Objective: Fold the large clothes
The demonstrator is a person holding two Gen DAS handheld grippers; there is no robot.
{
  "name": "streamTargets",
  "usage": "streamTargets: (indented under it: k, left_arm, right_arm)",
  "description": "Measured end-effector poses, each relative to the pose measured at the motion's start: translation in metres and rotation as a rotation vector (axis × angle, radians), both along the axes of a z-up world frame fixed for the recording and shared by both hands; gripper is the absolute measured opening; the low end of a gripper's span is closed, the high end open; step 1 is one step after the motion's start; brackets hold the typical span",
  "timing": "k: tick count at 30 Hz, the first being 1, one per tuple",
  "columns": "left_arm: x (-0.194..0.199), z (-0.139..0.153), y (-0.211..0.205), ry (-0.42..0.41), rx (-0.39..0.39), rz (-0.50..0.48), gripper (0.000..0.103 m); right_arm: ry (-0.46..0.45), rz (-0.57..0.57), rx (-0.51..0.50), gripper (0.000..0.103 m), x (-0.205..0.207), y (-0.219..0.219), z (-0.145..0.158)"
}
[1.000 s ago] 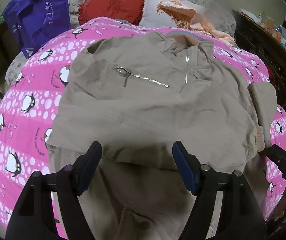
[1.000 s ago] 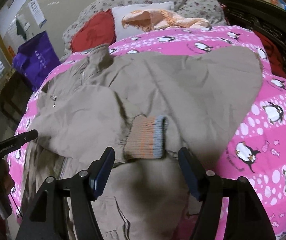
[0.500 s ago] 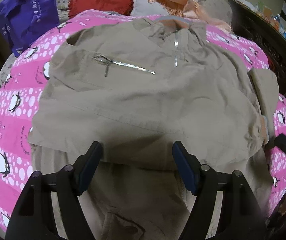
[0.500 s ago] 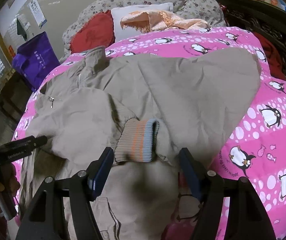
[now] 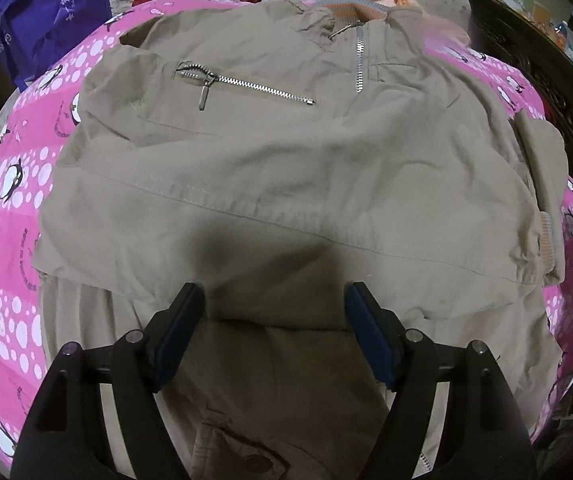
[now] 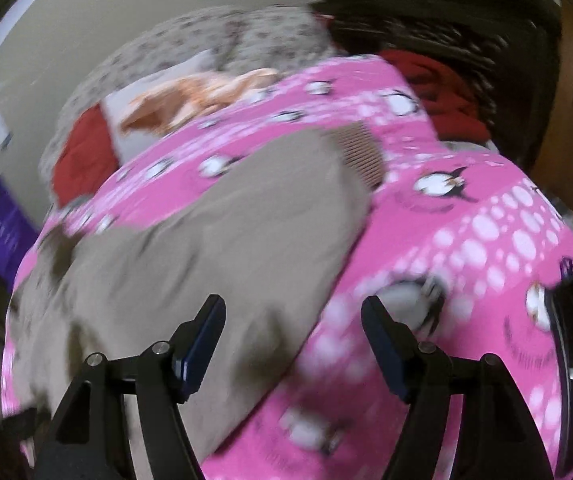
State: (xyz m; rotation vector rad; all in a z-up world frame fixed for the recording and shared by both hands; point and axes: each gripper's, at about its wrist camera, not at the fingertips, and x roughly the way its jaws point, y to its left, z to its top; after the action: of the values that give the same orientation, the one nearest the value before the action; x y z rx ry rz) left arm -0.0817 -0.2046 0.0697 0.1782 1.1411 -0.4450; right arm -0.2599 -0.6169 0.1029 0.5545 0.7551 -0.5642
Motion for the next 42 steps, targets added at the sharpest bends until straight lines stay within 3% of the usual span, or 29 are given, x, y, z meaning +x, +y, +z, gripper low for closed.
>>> streamTargets:
  k: [2, 6, 8, 9, 10, 13, 16, 22, 25, 27, 30, 32, 33, 34, 36, 39, 42]
  left_arm:
    - [0.000, 0.000, -0.001, 0.007, -0.004, 0.004, 0.075]
    - [0.002, 0.002, 0.004, 0.021, -0.008, 0.014, 0.075]
    - [0.001, 0.005, 0.010, 0.026, -0.010, 0.020, 0.075]
    - [0.001, 0.006, 0.012, 0.027, -0.013, 0.023, 0.075]
    - [0.001, 0.007, 0.014, 0.026, -0.015, 0.027, 0.075]
    - [0.003, 0.012, 0.025, 0.026, -0.029, 0.046, 0.075]
    - [0.011, 0.015, 0.043, 0.034, -0.065, 0.098, 0.075]
    - [0.023, 0.022, 0.073, 0.046, -0.141, 0.181, 0.075]
    - [0.025, 0.028, 0.086, 0.035, -0.171, 0.217, 0.075]
    - [0.026, 0.030, 0.095, 0.035, -0.193, 0.243, 0.075]
    - [0.028, 0.033, 0.107, 0.042, -0.218, 0.278, 0.075]
    - [0.028, 0.034, 0.115, 0.043, -0.238, 0.289, 0.075]
    - [0.027, 0.035, 0.118, 0.044, -0.249, 0.292, 0.075]
    - [0.026, 0.035, 0.120, 0.050, -0.265, 0.290, 0.075]
    - [0.024, 0.038, 0.122, 0.061, -0.296, 0.265, 0.076]
    - [0.021, 0.039, 0.120, 0.066, -0.326, 0.224, 0.080]
    - [0.018, 0.038, 0.116, 0.085, -0.383, 0.199, 0.083]
  right_arm:
    - [-0.014, -0.057, 0.041, 0.073, 0.004, -0.026, -0.009]
    - [-0.102, -0.068, 0.203, 0.074, 0.019, -0.062, -0.032]
    - [-0.163, -0.080, 0.202, 0.072, 0.021, -0.069, -0.033]
    - [-0.188, -0.080, 0.194, 0.052, 0.022, -0.071, -0.031]
    - [-0.201, -0.071, 0.196, 0.005, 0.025, -0.073, -0.029]
    - [-0.204, -0.045, 0.180, 0.002, 0.029, -0.071, -0.016]
    - [-0.278, 0.002, 0.114, 0.002, 0.011, -0.055, 0.018]
    - [-0.338, 0.183, -0.030, 0.002, -0.008, 0.010, 0.102]
    - [-0.373, 0.358, -0.074, 0.002, -0.002, 0.073, 0.137]
    - [-0.368, 0.457, -0.076, 0.003, 0.010, 0.113, 0.143]
    - [-0.318, 0.615, -0.033, 0.003, 0.036, 0.180, 0.126]
    - [-0.279, 0.699, -0.005, 0.008, 0.053, 0.222, 0.103]
    - [-0.253, 0.738, 0.017, 0.014, 0.061, 0.243, 0.086]
    - [-0.219, 0.774, 0.039, 0.029, 0.067, 0.257, 0.073]
    - [-0.112, 0.879, 0.067, 0.045, 0.073, 0.290, 0.044]
    - [-0.083, 0.920, 0.024, 0.049, 0.059, 0.304, 0.033]
    - [-0.102, 0.874, 0.052, 0.069, 0.039, 0.284, 0.033]
